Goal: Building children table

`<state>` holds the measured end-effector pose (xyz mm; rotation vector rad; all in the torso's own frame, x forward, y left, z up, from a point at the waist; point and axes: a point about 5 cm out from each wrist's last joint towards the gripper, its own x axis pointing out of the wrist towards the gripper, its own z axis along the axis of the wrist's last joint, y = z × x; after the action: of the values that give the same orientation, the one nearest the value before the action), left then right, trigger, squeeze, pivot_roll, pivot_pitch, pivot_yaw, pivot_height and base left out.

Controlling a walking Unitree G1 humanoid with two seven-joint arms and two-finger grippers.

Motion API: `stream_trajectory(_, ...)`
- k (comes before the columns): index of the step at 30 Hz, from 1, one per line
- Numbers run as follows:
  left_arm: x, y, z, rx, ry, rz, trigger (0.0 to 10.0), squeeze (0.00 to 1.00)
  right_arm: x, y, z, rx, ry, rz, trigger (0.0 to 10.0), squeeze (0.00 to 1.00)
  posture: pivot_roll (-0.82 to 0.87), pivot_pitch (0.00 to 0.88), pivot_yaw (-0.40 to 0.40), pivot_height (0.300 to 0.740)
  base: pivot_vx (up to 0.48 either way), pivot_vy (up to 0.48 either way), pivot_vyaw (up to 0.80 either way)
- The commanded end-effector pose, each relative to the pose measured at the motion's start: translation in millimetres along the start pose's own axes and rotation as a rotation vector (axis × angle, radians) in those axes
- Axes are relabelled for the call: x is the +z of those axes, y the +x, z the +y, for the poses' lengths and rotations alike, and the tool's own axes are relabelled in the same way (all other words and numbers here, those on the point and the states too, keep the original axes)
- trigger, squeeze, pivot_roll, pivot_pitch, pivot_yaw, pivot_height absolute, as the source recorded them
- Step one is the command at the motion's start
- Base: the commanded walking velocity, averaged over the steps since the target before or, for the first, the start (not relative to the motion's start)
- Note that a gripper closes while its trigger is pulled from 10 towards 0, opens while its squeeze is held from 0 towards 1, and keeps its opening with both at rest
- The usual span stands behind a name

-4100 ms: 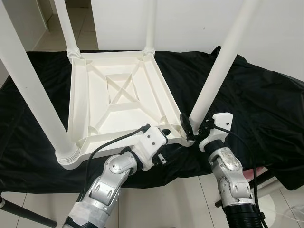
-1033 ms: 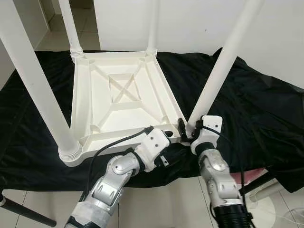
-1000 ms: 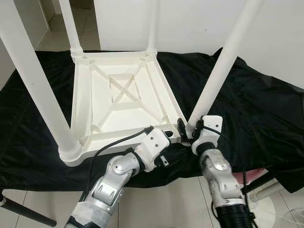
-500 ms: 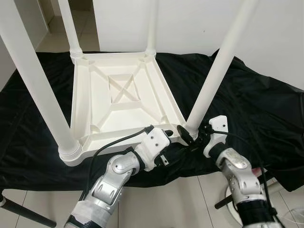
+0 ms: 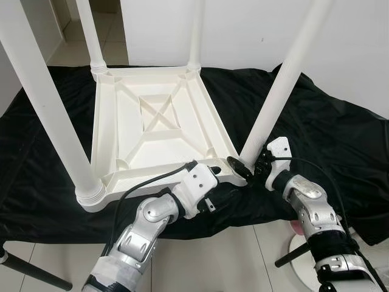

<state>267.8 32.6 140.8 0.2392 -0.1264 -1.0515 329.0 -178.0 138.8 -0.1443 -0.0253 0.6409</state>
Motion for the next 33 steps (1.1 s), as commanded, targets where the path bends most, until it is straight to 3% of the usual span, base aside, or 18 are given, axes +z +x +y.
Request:
stream_trajectory(1,-2,0.2,-1.2,0.022,0.001,0.01,10.0,0.0,-1,-1.0,-2.2,0.013,-0.014,0.014,0.0,0.0,-0.05,0.051,-0.063,0.74,0.0,0.0,0.0)
stream_trajectory(6,-2,-0.1,-1.6,0.023,0.001,0.011,10.0,0.0,-4,-2.3,-2.6,0.016,-0.008,0.018,0.0,0.0,-0.05,0.053,-0.062,0.74,0.0,0.0,0.0)
stream_trajectory(7,-2,0.0,-1.8,0.022,-0.001,0.011,10.0,0.0,-5,-3.1,-3.2,0.003,0.003,0.018,0.7,0.0,-0.05,0.057,-0.062,0.74,0.0,0.0,0.0)
stream_trajectory(9,-2,0.0,-1.8,0.022,-0.001,0.011,10.0,0.0,-5,-3.1,-3.2,0.003,0.003,0.018,0.7,0.0,-0.05,0.057,-0.062,0.74,0.0,0.0,0.0)
stream_trajectory(10,-2,0.0,-2.0,0.022,-0.002,0.011,10.0,0.0,-6,-3.5,-3.6,-0.006,0.011,0.017,10.0,0.0,-0.05,0.057,-0.062,0.74,0.0,0.0,0.0)
stream_trajectory(21,-3,0.9,-4.2,0.014,-0.011,0.01,10.0,0.0,-10,-1.5,4.1,-0.223,0.047,0.027,10.0,0.0,-0.07,0.068,-0.062,0.74,0.0,0.0,0.0)
stream_trajectory(33,-4,1.9,-6.8,0.003,-0.01,0.014,10.0,0.0,-12,3.2,32.8,-0.482,0.214,-0.005,10.0,0.0,-0.08,0.072,-0.061,0.74,0.0,0.0,0.0)
